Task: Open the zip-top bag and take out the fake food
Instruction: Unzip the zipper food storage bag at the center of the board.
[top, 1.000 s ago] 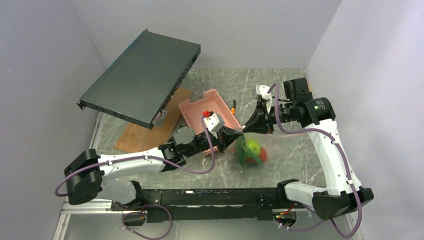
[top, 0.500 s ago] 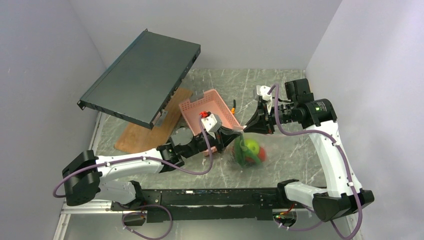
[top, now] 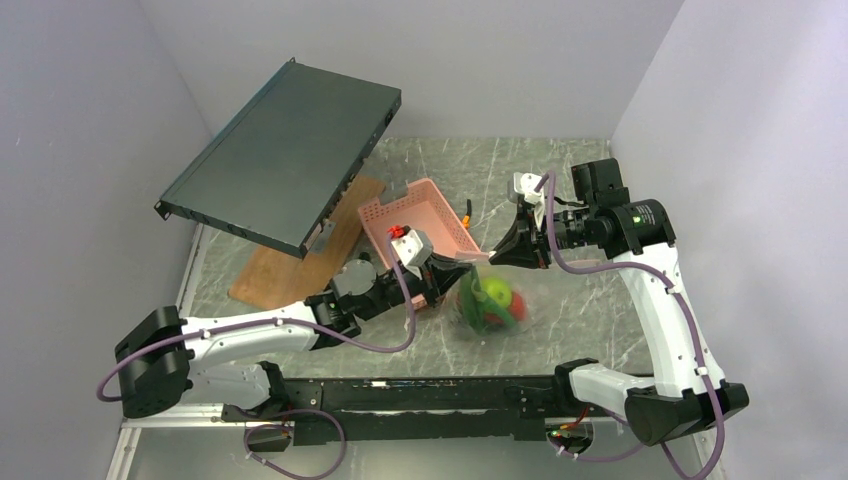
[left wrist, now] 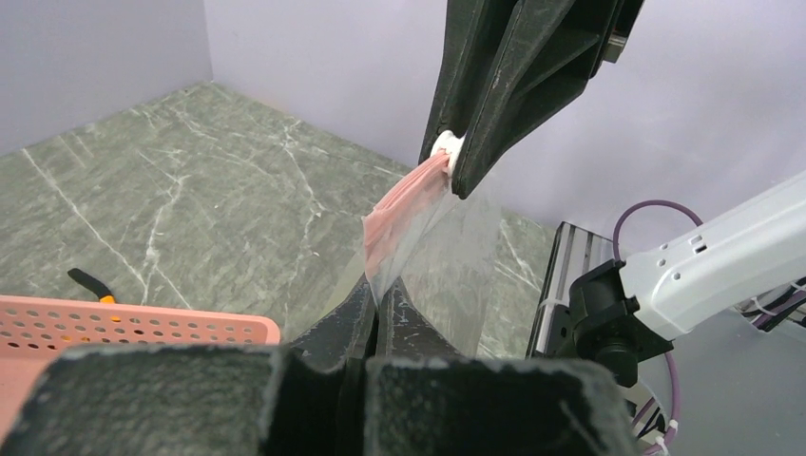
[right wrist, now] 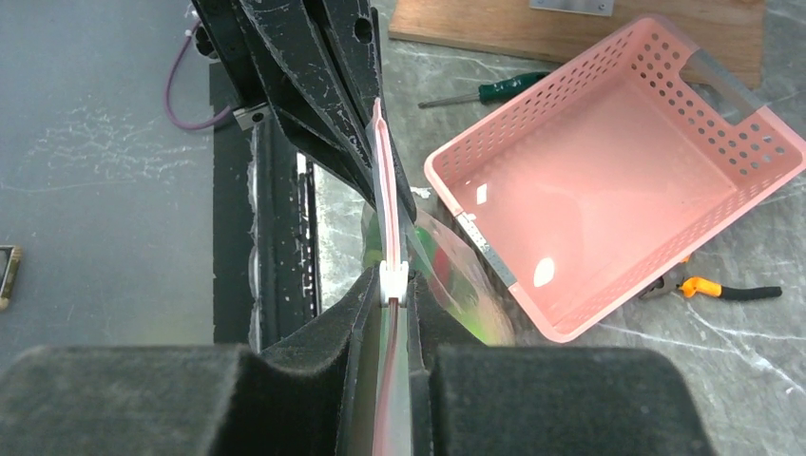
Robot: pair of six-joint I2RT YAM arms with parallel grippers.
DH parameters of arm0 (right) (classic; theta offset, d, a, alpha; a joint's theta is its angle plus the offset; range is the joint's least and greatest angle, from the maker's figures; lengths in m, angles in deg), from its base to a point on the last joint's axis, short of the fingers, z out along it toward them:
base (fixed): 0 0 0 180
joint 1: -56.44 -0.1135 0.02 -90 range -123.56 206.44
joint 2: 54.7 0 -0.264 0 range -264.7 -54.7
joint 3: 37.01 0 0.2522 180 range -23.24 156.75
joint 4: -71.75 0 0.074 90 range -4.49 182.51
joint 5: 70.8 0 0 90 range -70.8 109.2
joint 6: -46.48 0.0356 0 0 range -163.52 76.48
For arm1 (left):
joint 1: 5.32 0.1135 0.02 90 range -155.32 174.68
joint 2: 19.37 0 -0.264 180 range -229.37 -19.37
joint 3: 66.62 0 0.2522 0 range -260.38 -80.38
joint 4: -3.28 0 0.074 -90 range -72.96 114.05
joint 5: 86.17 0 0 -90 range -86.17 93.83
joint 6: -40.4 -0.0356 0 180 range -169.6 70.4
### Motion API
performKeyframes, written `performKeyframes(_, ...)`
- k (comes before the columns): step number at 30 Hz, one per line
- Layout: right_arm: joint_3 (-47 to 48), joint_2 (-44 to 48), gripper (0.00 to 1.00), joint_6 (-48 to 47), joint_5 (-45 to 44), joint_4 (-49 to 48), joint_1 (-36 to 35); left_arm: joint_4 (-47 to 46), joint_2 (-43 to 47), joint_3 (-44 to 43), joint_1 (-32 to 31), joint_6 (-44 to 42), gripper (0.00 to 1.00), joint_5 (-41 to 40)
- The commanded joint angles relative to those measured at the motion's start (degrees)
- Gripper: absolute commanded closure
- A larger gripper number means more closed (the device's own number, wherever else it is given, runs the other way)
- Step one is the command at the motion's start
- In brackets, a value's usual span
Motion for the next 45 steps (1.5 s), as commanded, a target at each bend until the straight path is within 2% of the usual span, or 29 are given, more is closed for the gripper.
performKeyframes(1,0.62,0.68,1.0,-1.79,-2.56,1.47,0.99,-3.14,2.93,1.02,0.64,0.19,1.0,-2.69)
performKeyframes(21,2.38,-0.14,0.99,-5.72,-5.2,5.13,3.73,-3.27,5.1,3.26,0.79,0.17,1.0,-3.5)
performKeyframes(37,6.29,-2.98,0.99,-14.83,-2.99,13.91,12.34,-3.15,6.43,4.28,0.79,-0.04,1.0,-4.07)
performKeyframes(45,6.62,-3.01,0.98,-15.72,-4.07,14.11,15.11,-3.14,6.99,4.71,0.78,-0.15,1.0,-4.25)
